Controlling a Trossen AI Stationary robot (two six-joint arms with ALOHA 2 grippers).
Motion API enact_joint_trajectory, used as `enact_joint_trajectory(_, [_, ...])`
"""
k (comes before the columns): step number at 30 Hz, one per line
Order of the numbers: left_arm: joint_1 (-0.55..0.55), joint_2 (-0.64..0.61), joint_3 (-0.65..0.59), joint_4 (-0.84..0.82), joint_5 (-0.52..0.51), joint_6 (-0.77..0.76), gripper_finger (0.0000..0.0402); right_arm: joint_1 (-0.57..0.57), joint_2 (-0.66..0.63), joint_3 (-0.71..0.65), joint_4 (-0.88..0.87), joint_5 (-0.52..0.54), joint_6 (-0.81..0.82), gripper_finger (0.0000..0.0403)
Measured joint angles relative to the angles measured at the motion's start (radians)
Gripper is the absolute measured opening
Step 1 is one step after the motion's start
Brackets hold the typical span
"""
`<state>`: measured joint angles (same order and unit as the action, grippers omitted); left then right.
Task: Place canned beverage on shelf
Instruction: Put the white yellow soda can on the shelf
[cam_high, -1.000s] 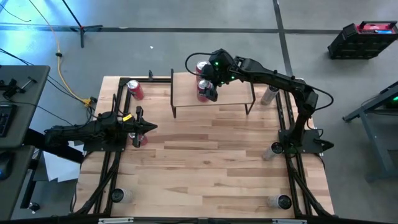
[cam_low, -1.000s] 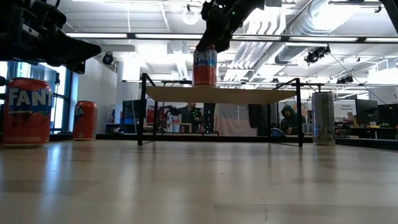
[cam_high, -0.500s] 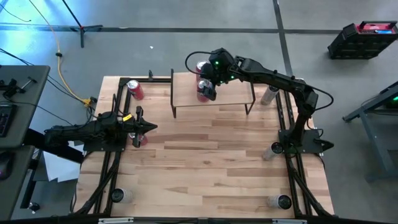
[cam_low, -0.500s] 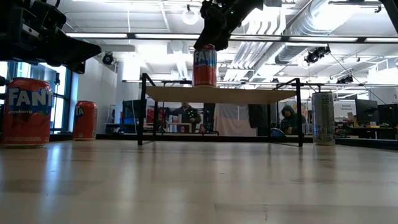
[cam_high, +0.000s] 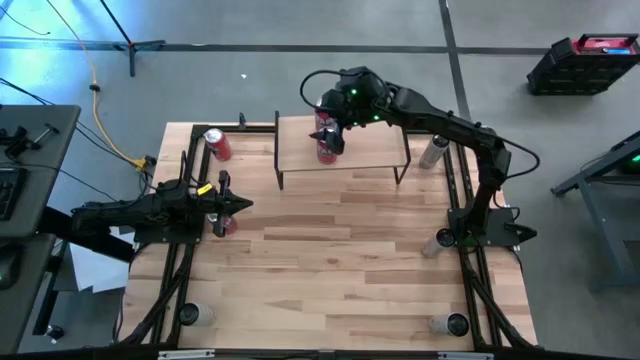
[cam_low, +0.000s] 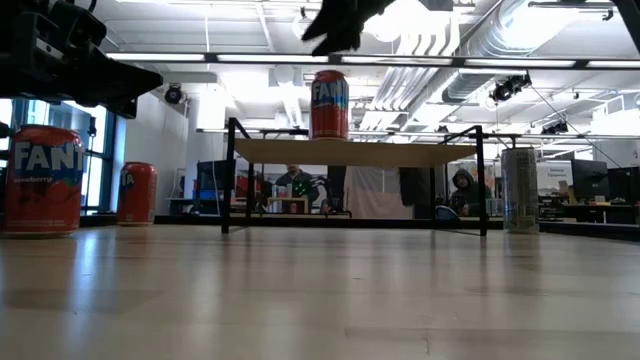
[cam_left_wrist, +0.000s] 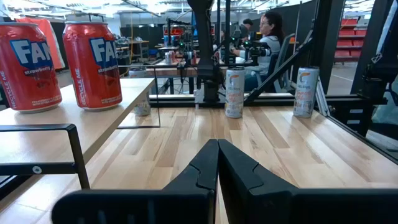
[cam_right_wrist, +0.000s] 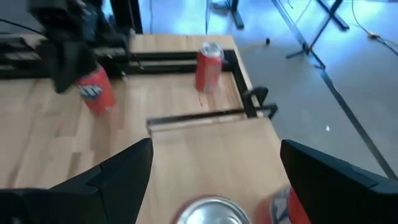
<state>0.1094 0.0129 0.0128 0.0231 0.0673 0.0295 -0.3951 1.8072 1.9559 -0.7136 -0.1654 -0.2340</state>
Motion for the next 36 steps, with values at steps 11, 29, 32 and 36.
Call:
enact_joint_trajectory(11, [0.0,0.0,0.0,0.0,0.0,0.0,0.0003,0.123,0.0,0.385,-0.469,0.024,0.041,0.0339])
enact_joint_trajectory(29, [0.0,0.0,0.0,0.0,0.0,0.0,0.0003,0.414,-0.456,-0.144,-0.775,0.535,0.608,0.0339])
enact_joint_trajectory(32, [0.0,0.0,0.0,0.0,0.0,0.0,0.0003,0.492,-0.527,-0.288,-0.772,0.535,0.76,0.0339])
enact_joint_trajectory(36, [0.0,0.0,0.0,0.0,0.0,0.0,0.0003,0.605,-0.581,-0.441,-0.771,0.501,0.985,0.0339])
